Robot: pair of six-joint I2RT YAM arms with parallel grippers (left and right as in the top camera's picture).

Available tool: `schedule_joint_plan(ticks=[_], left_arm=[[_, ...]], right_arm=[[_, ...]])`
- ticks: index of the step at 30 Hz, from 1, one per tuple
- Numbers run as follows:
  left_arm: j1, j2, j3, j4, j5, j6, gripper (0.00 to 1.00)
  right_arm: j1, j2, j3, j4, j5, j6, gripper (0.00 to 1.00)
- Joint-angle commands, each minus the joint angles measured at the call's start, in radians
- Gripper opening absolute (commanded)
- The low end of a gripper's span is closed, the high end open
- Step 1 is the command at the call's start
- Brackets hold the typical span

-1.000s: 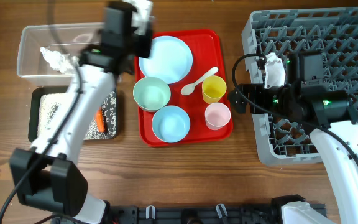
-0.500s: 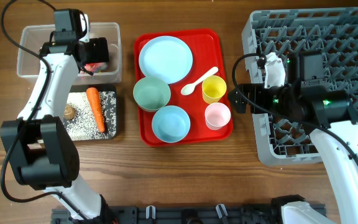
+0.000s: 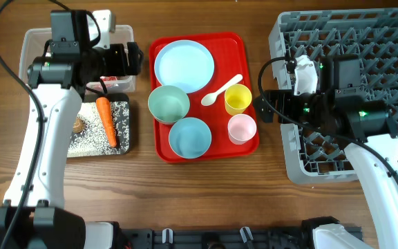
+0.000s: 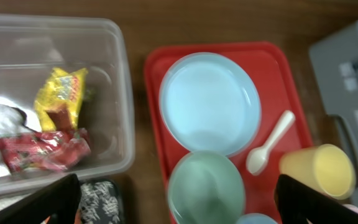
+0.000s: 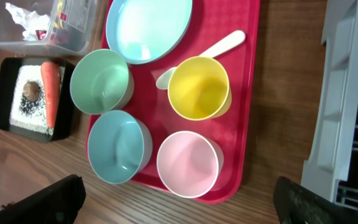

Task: Sort waste into correct bins and load items into the dishwasher rack
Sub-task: 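Reach the right gripper to the mint bowl and grasp its rim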

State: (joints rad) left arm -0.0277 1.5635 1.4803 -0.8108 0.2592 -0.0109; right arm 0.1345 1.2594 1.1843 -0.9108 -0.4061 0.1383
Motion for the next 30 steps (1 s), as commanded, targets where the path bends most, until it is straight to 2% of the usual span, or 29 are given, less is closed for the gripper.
schedule_joint_plan(ticks=[1,6,14,17,21,24,30], left_arm=[[-0.027,-0.025,-0.001,-0.074,0.073,-0.091,1.00],[-0.053,-0.026,-0.001,-0.130,0.074,-0.169,1.00],[-0.073,-0.024,-0.001,-0.129,0.069,-0.190,1.00],[-0.072,-0.024,-0.001,-0.129,-0.045,-0.331,1.00],[-0.072,-0.024,-0.001,-0.128,-0.109,-0.402,1.00],[-0.072,-0.024,-0.001,-0.114,-0.134,-0.402,1.00],[-0.031,-0.024,-0.001,-0.110,-0.227,-0.446,1.00]], right_arm=[[0.003,0.011,-0.004,0.020,0.009,0.000,1.00],[0.003,0.013,-0.004,0.065,0.010,0.001,1.00],[0.051,0.121,-0.004,0.210,0.010,0.049,0.96],[0.097,0.194,-0.004,0.222,0.010,0.048,0.94],[0.119,0.219,-0.004,0.238,0.010,0.051,0.93],[0.153,0.220,-0.003,0.295,-0.001,0.052,0.93],[0.328,0.237,-0.003,0.447,0.002,0.093,0.93]])
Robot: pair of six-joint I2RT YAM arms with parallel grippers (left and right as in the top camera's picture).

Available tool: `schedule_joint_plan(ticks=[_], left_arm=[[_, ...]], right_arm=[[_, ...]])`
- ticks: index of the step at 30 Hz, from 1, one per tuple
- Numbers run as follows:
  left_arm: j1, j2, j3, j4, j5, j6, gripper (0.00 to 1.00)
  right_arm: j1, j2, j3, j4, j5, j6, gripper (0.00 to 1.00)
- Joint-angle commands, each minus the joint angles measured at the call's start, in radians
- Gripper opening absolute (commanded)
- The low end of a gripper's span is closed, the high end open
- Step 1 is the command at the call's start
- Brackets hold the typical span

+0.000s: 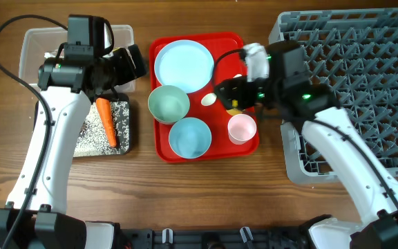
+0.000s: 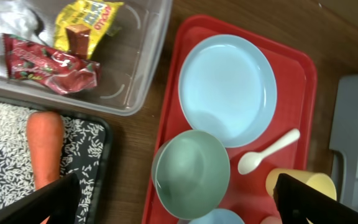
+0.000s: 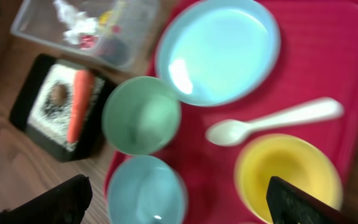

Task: Sort waste into correct bins and load items into the dishwasher rack
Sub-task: 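Reach the right gripper to the mint bowl and grasp its rim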

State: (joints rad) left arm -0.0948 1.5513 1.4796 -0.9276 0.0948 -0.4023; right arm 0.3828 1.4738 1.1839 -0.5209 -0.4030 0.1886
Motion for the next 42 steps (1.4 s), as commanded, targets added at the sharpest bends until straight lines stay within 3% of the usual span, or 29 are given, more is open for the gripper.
schedule_joint_plan(ticks=[1,8,13,18,23,26,31,36,42], left_arm=[[0.051,-0.012,0.000,0.011,-0.063,-0.066,1.00],[0.119,-0.012,0.000,0.015,-0.060,-0.080,1.00],[0.119,-0.012,0.000,0.016,-0.060,-0.080,1.00],[0.119,-0.012,0.000,0.016,-0.060,-0.080,1.00],[0.119,-0.012,0.000,0.016,-0.060,-0.080,1.00],[0.119,-0.012,0.000,0.016,-0.060,-0.080,1.00],[0.119,-0.012,0.000,0.016,-0.060,-0.080,1.00],[0.119,-0.012,0.000,0.016,-0.060,-0.080,1.00],[0.119,-0.012,0.000,0.016,-0.060,-0.080,1.00]], right_arm=[[0.108,0.038,-0.003,0.095,0.017,0.077,0.92],[0.166,0.286,-0.003,0.330,0.018,0.273,0.82],[0.170,0.411,-0.003,0.368,-0.016,0.310,0.79],[0.170,0.483,-0.003,0.402,-0.013,0.338,0.65],[0.170,0.553,-0.003,0.431,-0.017,0.377,0.62],[0.170,0.559,-0.003,0.455,-0.016,0.382,0.49],[0.169,0.558,0.005,0.471,-0.016,0.380,0.04],[0.166,0.505,0.043,0.429,-0.007,0.334,0.04],[0.164,0.315,0.067,0.299,0.174,0.247,0.04]])
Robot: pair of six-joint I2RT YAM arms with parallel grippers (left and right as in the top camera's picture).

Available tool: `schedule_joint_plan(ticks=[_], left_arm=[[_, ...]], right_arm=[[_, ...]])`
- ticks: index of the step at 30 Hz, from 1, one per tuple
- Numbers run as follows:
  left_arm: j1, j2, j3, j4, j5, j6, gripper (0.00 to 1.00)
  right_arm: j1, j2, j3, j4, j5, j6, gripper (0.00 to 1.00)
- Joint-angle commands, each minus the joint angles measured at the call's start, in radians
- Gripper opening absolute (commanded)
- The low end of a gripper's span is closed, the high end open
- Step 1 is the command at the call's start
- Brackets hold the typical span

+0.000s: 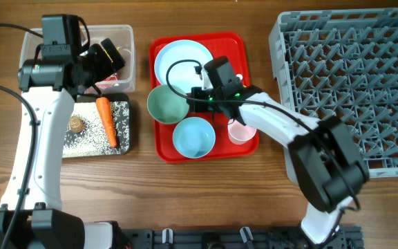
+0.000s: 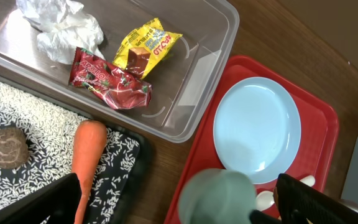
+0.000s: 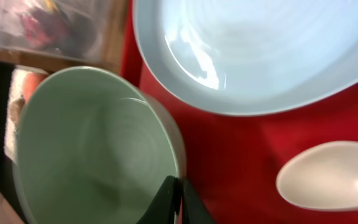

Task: Sort waste into correct bins and load items into the dishwasher rack
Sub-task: 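Reach the right gripper to the mint bowl and grasp its rim, then carry the mint bowl to the grey rack and set it in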

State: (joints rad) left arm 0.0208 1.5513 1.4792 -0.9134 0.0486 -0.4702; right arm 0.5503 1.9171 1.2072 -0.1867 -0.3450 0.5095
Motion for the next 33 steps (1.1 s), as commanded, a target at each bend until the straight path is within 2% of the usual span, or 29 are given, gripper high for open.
schedule_joint_plan(ticks=[1,5,8,12,17,27,33], left_arm=[[0.004,-0.012,0.000,0.002,-0.013,-0.013,1.00],[0.004,-0.012,0.000,0.002,-0.013,-0.013,1.00],[0.004,-0.012,0.000,0.002,-0.013,-0.013,1.00],[0.004,-0.012,0.000,0.002,-0.014,-0.013,1.00],[0.004,-0.012,0.000,0.002,-0.013,-0.013,1.00],[0.004,-0.012,0.000,0.002,-0.013,-0.013,1.00],[0.004,-0.012,0.000,0.002,-0.013,-0.013,1.00]], right_arm=[[-0.006,-0.175,0.046,-0.063,0.156,-0.095,0.04],[-0.030,-0.389,0.046,-0.204,0.424,-0.163,0.04],[-0.052,-0.480,0.046,-0.301,0.614,-0.169,0.04],[-0.108,-0.549,0.046,-0.389,0.750,-0.185,0.04],[-0.185,-0.560,0.046,-0.467,0.825,-0.192,0.04],[-0.348,-0.557,0.046,-0.455,0.881,-0.203,0.04],[-0.378,-0.474,0.046,-0.331,1.023,-0.338,0.04]])
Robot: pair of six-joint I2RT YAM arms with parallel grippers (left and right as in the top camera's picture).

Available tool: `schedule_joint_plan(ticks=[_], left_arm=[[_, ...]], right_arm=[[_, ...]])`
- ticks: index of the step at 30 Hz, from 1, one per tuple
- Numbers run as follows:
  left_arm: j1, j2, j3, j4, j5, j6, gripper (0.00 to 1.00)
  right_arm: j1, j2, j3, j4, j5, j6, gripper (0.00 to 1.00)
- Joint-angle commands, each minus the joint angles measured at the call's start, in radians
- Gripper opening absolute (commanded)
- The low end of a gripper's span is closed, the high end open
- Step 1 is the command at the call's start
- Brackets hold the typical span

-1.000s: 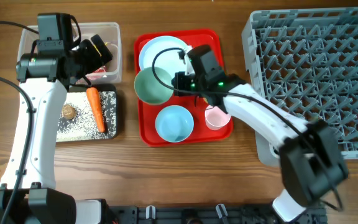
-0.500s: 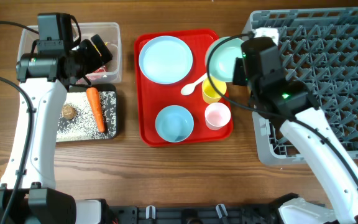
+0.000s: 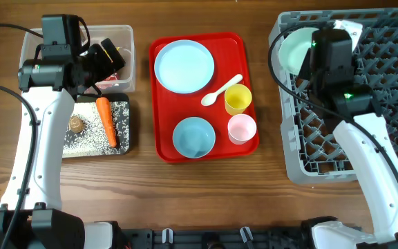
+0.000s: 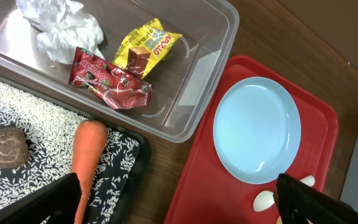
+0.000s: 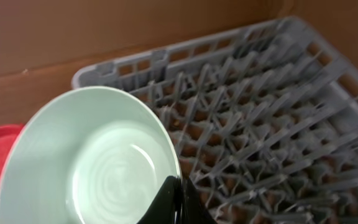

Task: Sort waste into correct bins and load items into the dishwasher rack
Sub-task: 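Carry the mint bowl to the grey rack and set it in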

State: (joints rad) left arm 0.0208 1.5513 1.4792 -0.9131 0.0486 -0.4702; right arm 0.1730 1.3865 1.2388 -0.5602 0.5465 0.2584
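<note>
My right gripper (image 5: 178, 200) is shut on the rim of the pale green bowl (image 5: 86, 168), held over the far left corner of the grey dishwasher rack (image 5: 266, 112); from overhead the green bowl (image 3: 296, 48) shows at the rack (image 3: 378, 90) edge. On the red tray (image 3: 163, 142) remain a light blue plate (image 3: 184, 66), white spoon (image 3: 221, 89), yellow cup (image 3: 238, 99), pink cup (image 3: 242, 128) and blue bowl (image 3: 193, 136). My left gripper (image 4: 179, 208) hangs open over the clear bin (image 4: 197, 68) and black tray (image 4: 123, 165).
The clear bin holds crumpled paper (image 4: 58, 28), a yellow wrapper (image 4: 146, 48) and a red wrapper (image 4: 107, 81). The black tray of rice carries a carrot (image 4: 87, 158) and a brown round lump (image 4: 6, 148).
My right gripper, which was shut on the green bowl's rim on the red tray, now holds that bowl over the rack's far left corner. The left arm has not moved.
My right gripper was open by the rack, then open over the tray's cups and bowls, then shut on the green bowl's rim on the tray; now the bowl is at the rack. My left gripper stayed open, shifting from the tray side to above the bins.
</note>
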Motion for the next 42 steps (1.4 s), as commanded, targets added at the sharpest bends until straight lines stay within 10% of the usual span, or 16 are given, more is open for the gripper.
schedule_joint_plan(ticks=[1,7,16,42], left_arm=[[0.004,-0.012,0.000,0.001,-0.013,-0.013,1.00],[0.004,-0.012,0.000,0.001,-0.013,-0.013,1.00],[0.004,-0.012,0.000,0.001,-0.014,-0.013,1.00],[0.004,-0.012,0.000,0.001,-0.013,-0.013,1.00]], right_arm=[[-0.001,0.075,0.014,0.064,0.170,-0.111,0.04],[-0.005,0.232,0.014,0.384,0.409,-0.379,0.04],[-0.014,0.529,0.014,1.093,0.412,-1.206,0.04],[-0.003,0.572,0.014,0.888,0.245,-1.041,0.04]])
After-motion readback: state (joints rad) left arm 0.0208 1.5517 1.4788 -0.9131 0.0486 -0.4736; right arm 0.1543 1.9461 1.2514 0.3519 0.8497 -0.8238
